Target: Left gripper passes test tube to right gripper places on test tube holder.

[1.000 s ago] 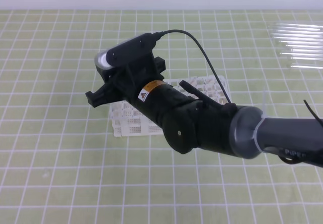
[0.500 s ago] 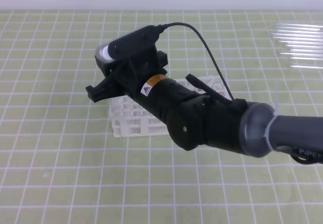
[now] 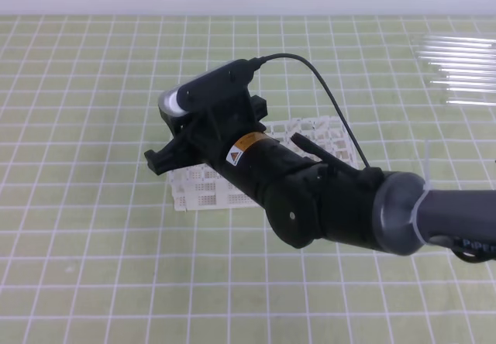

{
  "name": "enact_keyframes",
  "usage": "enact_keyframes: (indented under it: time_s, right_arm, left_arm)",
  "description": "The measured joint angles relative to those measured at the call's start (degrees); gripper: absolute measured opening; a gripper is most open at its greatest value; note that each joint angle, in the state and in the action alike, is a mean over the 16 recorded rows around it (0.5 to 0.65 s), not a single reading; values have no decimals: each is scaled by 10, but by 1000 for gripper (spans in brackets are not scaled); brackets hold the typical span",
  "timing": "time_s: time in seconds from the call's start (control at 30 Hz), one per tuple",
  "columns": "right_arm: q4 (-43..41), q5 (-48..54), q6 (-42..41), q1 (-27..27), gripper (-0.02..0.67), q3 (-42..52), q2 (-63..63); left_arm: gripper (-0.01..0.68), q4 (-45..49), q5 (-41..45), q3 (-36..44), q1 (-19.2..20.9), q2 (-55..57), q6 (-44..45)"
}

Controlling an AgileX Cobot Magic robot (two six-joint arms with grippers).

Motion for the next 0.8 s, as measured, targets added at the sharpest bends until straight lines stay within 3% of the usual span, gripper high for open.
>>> enact_keyframes:
  time_s: [0.8]
  right_arm:
    - [-4,-2,-30,3,170,2,0]
  left_arm:
    - [286,3,-3,0,0,2,-1]
